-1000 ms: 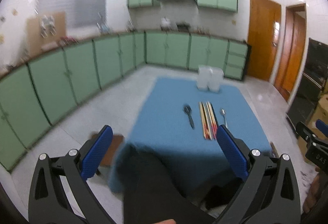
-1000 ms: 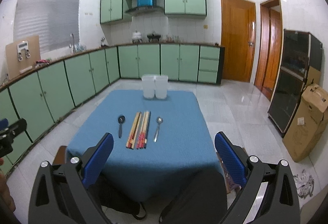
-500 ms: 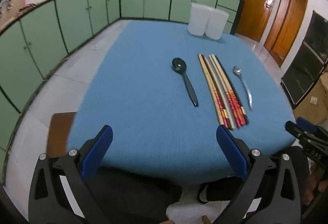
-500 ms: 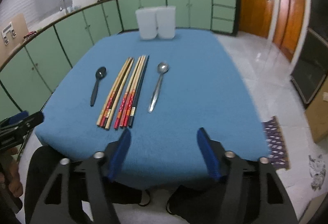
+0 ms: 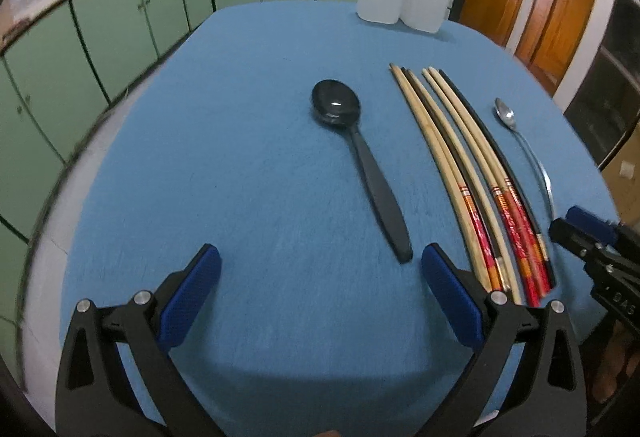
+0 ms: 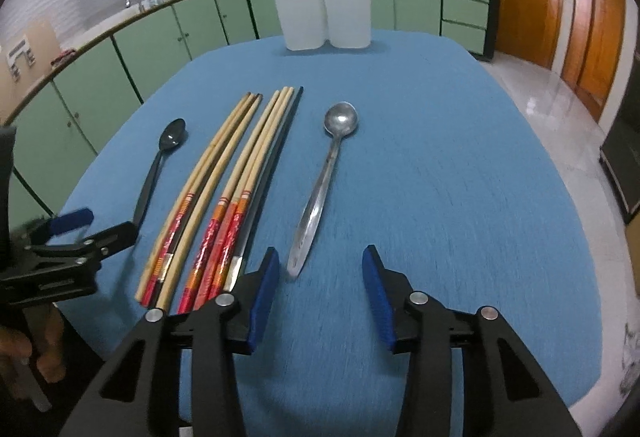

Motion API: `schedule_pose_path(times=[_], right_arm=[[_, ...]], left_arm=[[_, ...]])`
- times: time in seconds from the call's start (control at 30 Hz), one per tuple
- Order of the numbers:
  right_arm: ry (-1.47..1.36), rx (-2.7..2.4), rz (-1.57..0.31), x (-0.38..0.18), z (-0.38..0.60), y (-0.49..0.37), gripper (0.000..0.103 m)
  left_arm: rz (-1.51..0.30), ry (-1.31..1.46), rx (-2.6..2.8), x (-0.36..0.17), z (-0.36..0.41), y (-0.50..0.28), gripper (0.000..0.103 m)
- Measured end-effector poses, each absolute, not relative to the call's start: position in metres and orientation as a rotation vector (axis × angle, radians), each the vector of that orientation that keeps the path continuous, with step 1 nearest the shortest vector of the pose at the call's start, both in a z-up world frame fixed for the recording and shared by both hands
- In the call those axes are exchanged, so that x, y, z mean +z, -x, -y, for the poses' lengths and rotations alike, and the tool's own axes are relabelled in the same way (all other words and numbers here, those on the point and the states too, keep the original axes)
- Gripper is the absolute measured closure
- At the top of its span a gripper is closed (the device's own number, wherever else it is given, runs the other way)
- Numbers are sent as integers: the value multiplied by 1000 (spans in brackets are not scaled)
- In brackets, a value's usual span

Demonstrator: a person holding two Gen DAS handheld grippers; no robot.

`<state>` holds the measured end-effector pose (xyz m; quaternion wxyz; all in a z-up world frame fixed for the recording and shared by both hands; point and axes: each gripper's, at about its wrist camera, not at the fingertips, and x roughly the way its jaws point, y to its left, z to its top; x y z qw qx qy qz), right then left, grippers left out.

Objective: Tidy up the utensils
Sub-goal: 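Move the left tool toward the black spoon while the right tool approaches the metal spoon, then grasp the black spoon handle with the left tool while the right tool grasps the metal spoon, then lift and carry both spoons toward the white utensil holder with both tools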

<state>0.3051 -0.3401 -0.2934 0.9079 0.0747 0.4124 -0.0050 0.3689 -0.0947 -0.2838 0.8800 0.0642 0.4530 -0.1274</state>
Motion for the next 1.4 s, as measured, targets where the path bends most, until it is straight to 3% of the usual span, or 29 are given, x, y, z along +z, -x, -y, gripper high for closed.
schedule_pose_path(times=[0.1,0.2,0.27,0.33,0.37,0.4,0.5,0.6,0.63,0.7,0.73,1.4], right_arm=[[-88,-4,-832,-295,337,-313,61],[-69,-17,-817,-295,344,-314,76],[-86,-28,-811,-295,352,-314,84],[-108,-19,-811,-294,357,-312,84],[-114,-3,-811,-294,357,-311,84],[-117,10,-811,-294,356,-310,82],[-106,25,-798,-294,351,-309,81],[-108,21,-785,-295,351,-311,85],[-113,19,-783,-296,352,-312,91],[-125,23,-783,-295,353,-312,93],[-134,27,-783,-294,354,-312,93],[-148,71,-727,-196,358,-333,96]], left_arm=[[-922,-177,-248,-287,105,-374,5],[-909,-168,-244,-284,103,-371,9],[-885,-159,-239,-280,97,-366,35],[-880,-154,-247,-275,93,-362,54],[-885,-135,-257,-273,91,-361,58],[-892,-119,-275,-272,91,-360,58],[-869,-158,-294,-276,101,-356,45],[-848,-167,-288,-278,105,-355,46],[-849,-150,-290,-278,103,-354,53],[-849,-127,-288,-276,100,-353,74],[-854,-114,-295,-274,99,-354,91],[-815,-72,-367,-182,97,-386,91]])
